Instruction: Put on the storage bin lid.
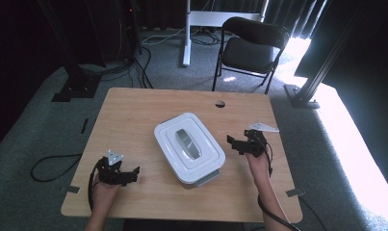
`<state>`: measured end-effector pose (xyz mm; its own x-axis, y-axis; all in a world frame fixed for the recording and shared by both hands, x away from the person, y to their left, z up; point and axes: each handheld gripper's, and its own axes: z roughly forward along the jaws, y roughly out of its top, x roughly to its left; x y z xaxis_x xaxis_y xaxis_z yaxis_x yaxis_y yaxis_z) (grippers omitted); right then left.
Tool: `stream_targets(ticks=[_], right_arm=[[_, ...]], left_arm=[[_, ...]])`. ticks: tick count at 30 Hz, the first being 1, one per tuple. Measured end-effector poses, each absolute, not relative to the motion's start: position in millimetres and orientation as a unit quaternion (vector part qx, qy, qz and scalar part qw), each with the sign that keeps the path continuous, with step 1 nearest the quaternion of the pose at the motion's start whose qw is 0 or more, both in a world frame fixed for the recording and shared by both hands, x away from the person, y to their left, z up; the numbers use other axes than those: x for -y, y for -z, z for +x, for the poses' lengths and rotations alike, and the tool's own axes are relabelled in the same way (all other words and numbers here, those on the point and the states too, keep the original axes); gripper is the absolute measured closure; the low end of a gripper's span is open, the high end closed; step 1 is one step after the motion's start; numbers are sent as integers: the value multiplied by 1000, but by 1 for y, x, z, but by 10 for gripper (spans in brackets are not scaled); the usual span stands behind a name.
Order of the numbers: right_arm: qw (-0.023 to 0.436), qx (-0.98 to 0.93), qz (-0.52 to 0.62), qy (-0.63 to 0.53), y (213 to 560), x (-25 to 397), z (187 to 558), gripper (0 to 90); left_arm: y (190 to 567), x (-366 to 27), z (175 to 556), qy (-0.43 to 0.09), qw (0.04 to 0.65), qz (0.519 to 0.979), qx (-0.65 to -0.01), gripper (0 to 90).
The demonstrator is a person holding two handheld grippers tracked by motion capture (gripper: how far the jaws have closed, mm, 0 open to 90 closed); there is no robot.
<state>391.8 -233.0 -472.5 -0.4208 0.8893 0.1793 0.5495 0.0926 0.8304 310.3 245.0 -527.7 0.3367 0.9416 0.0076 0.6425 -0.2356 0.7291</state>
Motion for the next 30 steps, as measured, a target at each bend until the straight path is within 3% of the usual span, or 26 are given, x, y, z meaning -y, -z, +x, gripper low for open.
stream_targets(ticks=[16,30], right_arm=[[147,-735,498,-437,511,209,400,133],[121,-751,481,-436,521,198,397,134]], left_arm=[[524,-202,325,-226,336,764,-503,1],[518,-171,338,-231,337,770,-490,0]])
